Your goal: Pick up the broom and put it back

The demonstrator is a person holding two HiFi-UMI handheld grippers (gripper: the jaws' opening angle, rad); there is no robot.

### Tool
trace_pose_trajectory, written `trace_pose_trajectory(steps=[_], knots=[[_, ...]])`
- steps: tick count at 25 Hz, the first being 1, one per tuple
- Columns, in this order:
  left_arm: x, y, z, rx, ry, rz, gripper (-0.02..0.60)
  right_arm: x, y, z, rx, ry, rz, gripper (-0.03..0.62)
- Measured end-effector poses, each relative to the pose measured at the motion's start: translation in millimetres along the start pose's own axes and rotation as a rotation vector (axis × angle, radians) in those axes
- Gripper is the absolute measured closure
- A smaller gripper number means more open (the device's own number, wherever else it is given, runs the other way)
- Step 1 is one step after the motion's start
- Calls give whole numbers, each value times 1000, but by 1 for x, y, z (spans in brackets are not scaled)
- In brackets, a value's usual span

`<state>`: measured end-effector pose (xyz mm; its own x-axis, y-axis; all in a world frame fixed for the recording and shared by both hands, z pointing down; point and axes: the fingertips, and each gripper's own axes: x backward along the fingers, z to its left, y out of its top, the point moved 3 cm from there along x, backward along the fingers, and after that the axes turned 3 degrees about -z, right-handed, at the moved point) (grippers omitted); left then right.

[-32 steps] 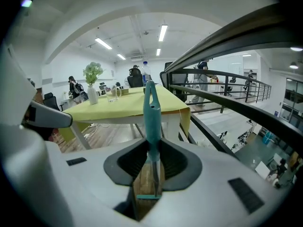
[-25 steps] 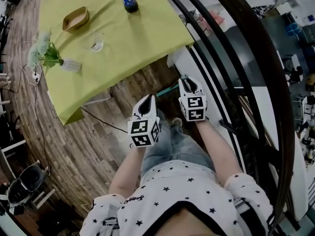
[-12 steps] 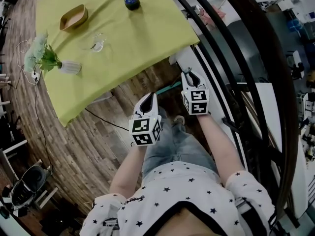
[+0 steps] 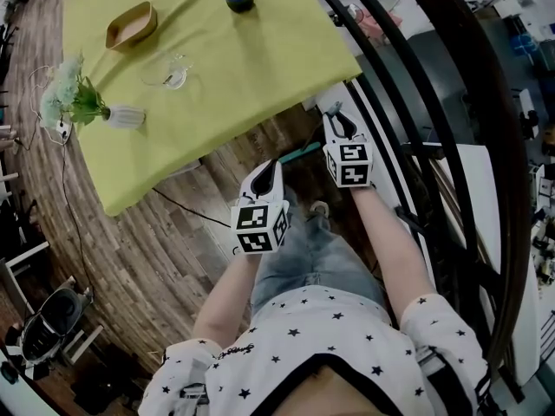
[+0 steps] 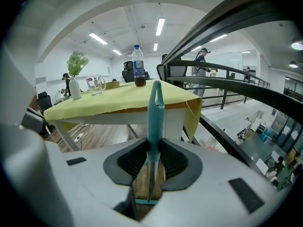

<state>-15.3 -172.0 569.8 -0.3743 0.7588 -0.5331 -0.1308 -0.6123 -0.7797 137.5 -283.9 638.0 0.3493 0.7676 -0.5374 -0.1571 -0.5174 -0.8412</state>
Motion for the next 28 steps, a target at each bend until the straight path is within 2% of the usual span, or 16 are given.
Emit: trace_pose_trajectory(steps=[7, 28], knots=[[-5, 0, 4, 1, -5, 17, 569, -22, 5, -5, 21, -9, 21, 508], [-11, -6, 7, 15, -6, 42, 569, -56, 6, -26, -5, -66, 63, 496]])
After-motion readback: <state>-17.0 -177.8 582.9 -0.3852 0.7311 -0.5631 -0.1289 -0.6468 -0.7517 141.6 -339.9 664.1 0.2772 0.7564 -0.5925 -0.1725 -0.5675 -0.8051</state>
